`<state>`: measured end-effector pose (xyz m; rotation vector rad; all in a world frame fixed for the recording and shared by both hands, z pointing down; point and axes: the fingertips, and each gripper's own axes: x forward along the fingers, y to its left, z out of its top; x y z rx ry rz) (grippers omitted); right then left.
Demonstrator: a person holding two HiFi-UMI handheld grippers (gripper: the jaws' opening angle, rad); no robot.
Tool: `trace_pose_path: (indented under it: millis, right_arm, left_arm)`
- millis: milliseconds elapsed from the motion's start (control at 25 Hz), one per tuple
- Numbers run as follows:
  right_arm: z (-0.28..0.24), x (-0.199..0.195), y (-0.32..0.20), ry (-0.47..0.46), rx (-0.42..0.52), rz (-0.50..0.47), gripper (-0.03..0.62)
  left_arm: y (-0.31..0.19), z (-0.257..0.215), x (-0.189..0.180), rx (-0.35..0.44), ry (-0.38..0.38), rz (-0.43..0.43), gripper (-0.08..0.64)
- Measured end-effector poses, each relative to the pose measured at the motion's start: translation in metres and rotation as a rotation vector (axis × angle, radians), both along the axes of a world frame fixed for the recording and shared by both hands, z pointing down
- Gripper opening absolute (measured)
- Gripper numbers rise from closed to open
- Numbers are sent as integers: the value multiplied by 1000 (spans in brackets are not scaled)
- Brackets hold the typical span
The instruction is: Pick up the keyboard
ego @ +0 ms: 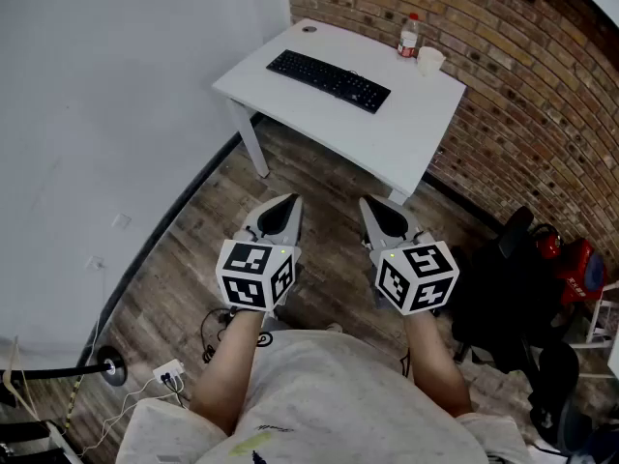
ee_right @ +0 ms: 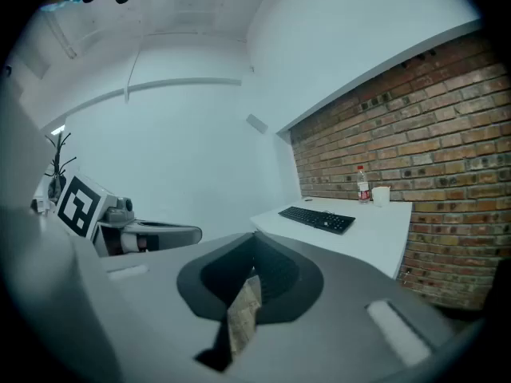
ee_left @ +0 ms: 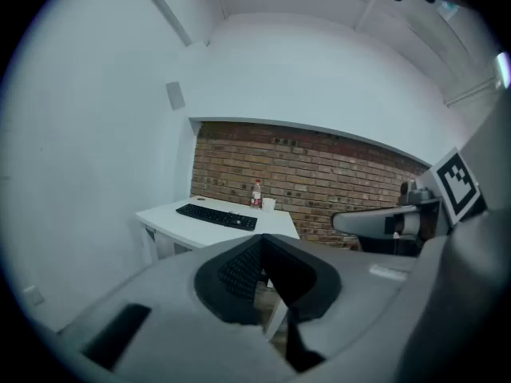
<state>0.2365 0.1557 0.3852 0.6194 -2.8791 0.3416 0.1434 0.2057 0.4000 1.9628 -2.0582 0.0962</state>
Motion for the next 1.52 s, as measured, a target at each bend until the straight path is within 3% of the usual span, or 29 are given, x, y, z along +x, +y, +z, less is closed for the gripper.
trace_pose_path:
  millis: [360, 680, 1000, 1520]
  right_arm:
    - [6, -2, -10, -14, -13, 2, 9]
    - [16, -31, -27, -18, -41, -5, 9]
    - [26, -92, -59, 16, -53, 7, 9]
    - [29, -200, -111, 53, -75, 103, 9]
  left_arm:
    - [-6, 7, -1, -15, 0, -8, -5]
    - [-20, 14, -33, -25, 2, -26, -5]
    - [-55, 20, -99, -30, 29, -20, -5]
    - [-113, 23, -217, -44, 66, 63, -5]
